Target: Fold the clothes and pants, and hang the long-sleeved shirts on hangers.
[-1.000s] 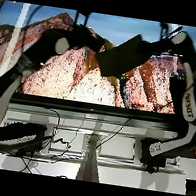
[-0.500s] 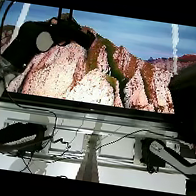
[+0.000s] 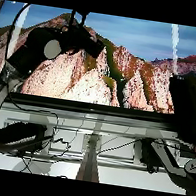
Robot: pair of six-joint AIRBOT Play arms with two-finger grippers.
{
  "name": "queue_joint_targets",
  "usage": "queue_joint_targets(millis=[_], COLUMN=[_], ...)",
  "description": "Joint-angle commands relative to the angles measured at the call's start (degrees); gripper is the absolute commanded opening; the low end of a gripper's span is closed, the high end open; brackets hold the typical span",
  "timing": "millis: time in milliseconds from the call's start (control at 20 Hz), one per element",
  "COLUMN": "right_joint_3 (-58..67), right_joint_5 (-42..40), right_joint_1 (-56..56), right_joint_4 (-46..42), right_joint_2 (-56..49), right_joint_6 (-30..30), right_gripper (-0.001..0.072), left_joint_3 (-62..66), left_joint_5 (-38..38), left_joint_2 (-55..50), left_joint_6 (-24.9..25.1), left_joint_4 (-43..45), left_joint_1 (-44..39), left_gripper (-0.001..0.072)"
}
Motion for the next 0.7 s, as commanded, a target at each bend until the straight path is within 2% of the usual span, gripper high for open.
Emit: queue_joint_targets(millis=[0, 100, 150, 200, 350, 500, 650], right_joint_3=[0.0, 0.0, 0.0, -0.07, -0.11, -0.11, -0.13], right_joint_5=[0.33, -1.27, -1.75, -1.92, -3.08, -3.3, -3.39], right_joint_1=[-2.91, -2.91, -2.89, -2.6, 5.46, 21.49, 37.38], right_joint_4=[6.49, 13.57, 17.18, 21.79, 29.55, 26.23, 18.71], right_joint_2=[0.39, 0.39, 0.39, 0.37, 0.28, -0.68, -2.25], right_joint_6=[-0.2, -2.03, -2.8, -4.7, -11.78, -21.86, -25.86], right_gripper=[0.0563, 0.02, 0.007, 0.0009, 0.0008, 0.0008, 0.0008], left_joint_3=[0.02, 0.02, 0.02, 0.02, 0.02, 0.02, 0.02], left_joint_5=[0.0, 0.0, 0.0, 0.0, 0.0, 0.0, 0.0], left_joint_2=[0.04, 0.04, 0.04, 0.04, 0.04, 0.04, 0.04], left_joint_6=[0.0, 0.0, 0.0, 0.0, 0.0, 0.0, 0.0], left_joint_4=[0.0, 0.0, 0.0, 0.0, 0.0, 0.0, 0.0], left_joint_1=[-0.24, -0.24, -0.24, -0.24, -0.24, -0.24, -0.24], left_gripper=[0.0714, 0.0714, 0.0714, 0.0714, 0.0713, 0.0714, 0.0714])
